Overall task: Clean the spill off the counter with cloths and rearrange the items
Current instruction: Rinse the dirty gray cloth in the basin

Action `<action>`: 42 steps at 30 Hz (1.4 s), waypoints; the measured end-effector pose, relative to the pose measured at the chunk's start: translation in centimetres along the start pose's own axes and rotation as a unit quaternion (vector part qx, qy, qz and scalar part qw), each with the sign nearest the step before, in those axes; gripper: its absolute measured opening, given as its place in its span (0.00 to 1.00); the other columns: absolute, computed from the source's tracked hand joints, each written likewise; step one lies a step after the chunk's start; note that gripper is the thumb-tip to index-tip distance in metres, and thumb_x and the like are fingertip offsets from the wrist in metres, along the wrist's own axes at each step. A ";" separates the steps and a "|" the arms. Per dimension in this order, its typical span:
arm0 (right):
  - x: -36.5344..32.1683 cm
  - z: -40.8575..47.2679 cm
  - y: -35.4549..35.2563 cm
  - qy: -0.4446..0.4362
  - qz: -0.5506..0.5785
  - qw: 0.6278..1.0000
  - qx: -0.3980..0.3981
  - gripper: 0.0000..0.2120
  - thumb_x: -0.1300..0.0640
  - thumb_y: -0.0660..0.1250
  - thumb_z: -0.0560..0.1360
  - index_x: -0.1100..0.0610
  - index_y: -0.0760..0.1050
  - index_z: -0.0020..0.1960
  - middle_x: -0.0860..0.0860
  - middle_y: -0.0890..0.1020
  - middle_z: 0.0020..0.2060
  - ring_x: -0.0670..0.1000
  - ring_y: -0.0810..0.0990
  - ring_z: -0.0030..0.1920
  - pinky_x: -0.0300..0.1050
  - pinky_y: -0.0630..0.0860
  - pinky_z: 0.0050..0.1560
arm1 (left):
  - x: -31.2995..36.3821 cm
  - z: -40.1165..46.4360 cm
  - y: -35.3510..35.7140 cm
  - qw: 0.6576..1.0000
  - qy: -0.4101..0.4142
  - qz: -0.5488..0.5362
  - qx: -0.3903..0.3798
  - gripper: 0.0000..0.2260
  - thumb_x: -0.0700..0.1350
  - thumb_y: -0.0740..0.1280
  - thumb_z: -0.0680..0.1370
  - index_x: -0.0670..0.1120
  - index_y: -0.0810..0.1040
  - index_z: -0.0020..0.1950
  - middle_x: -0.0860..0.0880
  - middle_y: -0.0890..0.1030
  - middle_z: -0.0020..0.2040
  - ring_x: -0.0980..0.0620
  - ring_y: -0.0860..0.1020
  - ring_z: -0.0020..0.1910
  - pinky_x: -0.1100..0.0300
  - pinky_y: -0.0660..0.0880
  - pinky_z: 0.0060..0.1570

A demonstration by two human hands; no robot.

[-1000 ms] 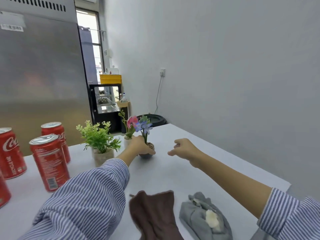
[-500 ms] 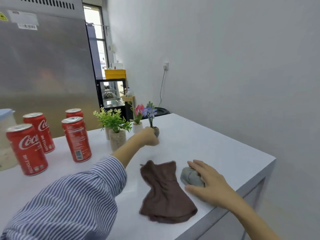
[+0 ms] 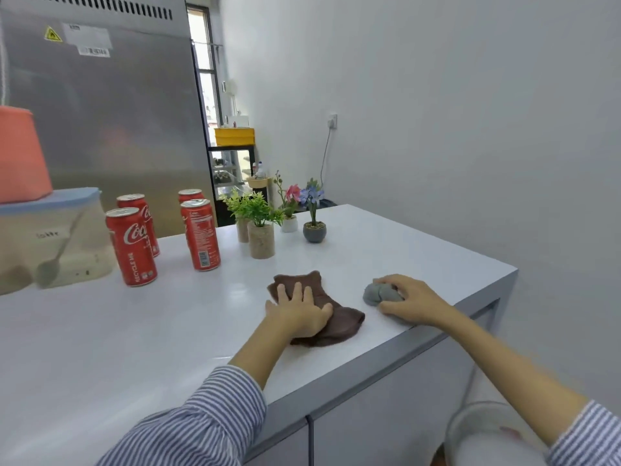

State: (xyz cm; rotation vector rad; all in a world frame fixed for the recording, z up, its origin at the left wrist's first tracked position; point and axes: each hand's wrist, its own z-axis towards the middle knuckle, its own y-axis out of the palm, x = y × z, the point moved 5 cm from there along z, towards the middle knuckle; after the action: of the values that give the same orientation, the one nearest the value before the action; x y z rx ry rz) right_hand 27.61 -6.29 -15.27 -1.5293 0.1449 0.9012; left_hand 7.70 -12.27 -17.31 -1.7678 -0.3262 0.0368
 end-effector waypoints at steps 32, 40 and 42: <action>19.4 -3.4 -11.2 0.129 0.395 0.880 0.229 0.09 0.61 0.68 0.73 0.56 0.79 0.53 0.52 0.83 0.44 0.50 0.80 0.45 0.43 0.73 0.43 | 22.4 5.2 3.2 0.982 0.090 -0.075 0.150 0.25 0.51 0.46 0.81 0.45 0.49 0.77 0.45 0.44 0.78 0.47 0.44 0.77 0.53 0.43 0.74; 22.1 -3.8 -11.7 0.135 0.431 0.868 0.208 0.05 0.62 0.68 0.73 0.55 0.80 0.48 0.51 0.83 0.40 0.50 0.80 0.43 0.44 0.74 0.41 | 14.3 9.9 0.5 0.962 -0.160 -0.115 0.190 0.26 0.50 0.48 0.81 0.41 0.49 0.77 0.39 0.45 0.77 0.39 0.45 0.75 0.48 0.44 0.74; 23.4 -4.2 -12.5 0.147 0.434 0.861 0.222 0.02 0.63 0.67 0.74 0.58 0.78 0.44 0.53 0.81 0.35 0.51 0.78 0.39 0.43 0.72 0.37 | 17.3 12.1 0.5 0.967 -0.128 -0.115 0.187 0.26 0.50 0.48 0.81 0.40 0.49 0.76 0.39 0.46 0.77 0.38 0.45 0.75 0.48 0.43 0.74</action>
State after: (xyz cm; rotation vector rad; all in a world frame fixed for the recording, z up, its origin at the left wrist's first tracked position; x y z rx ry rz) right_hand 52.67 2.09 -19.96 -1.1209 1.2624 1.2029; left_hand 21.93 3.28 -17.84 -1.3427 -0.6672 0.1525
